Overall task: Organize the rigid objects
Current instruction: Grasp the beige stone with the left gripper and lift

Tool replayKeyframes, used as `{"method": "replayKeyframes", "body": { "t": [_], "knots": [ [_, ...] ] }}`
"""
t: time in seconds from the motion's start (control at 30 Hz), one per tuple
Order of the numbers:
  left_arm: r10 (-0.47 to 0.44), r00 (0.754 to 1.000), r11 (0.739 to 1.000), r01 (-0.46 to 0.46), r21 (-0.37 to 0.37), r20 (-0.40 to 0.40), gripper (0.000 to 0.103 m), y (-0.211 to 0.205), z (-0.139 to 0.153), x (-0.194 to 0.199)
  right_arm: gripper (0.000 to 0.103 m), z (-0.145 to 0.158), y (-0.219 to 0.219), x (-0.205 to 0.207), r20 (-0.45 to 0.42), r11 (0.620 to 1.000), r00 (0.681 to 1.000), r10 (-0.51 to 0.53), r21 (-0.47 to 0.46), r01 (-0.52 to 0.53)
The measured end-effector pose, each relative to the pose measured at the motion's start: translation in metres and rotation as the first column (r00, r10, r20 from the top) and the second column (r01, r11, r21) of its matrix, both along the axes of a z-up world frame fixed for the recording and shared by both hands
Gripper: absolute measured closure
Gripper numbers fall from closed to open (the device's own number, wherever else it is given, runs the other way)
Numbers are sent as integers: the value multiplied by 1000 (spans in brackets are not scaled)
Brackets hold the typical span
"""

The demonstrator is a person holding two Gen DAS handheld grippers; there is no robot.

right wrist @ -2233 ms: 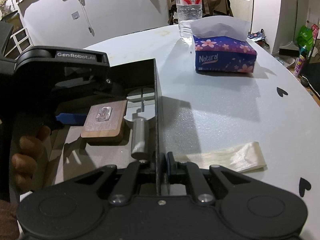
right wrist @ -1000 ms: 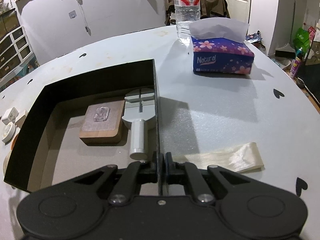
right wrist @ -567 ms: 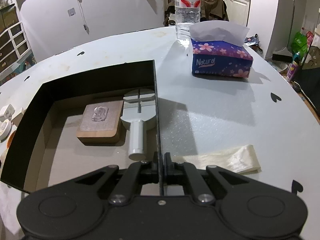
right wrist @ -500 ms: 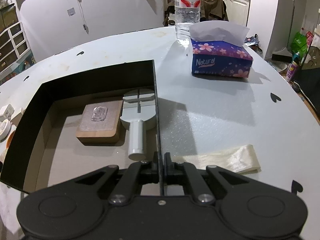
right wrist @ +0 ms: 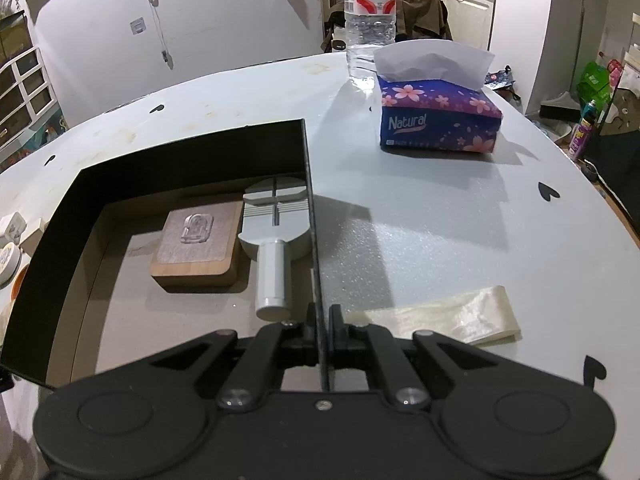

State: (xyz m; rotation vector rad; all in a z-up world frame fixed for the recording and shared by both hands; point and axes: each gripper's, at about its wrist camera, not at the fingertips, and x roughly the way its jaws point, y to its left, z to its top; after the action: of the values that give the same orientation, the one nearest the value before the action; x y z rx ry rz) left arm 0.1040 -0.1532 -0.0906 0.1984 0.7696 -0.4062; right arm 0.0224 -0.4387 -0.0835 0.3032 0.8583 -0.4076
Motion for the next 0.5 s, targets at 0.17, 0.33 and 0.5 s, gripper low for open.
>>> {"method": "replayKeyframes", "body": {
  "t": [0.17, 0.33, 0.5],
  "knots": [
    [12, 1000, 1000, -12, -11, 7, 29, 1, -1, 1, 99, 0, 0, 0, 0, 1000, 1000, 0, 0, 0],
    [8, 999, 999, -7, -33, 34, 37, 3, 5, -2, 99, 0, 0, 0, 1, 1000, 1000, -1, 1, 1],
    [-12, 1000, 999, 13, -36, 23, 53, 3, 5, -3, 99, 0, 0, 0, 3, 1000, 1000, -1, 3, 1]
  ]
}}
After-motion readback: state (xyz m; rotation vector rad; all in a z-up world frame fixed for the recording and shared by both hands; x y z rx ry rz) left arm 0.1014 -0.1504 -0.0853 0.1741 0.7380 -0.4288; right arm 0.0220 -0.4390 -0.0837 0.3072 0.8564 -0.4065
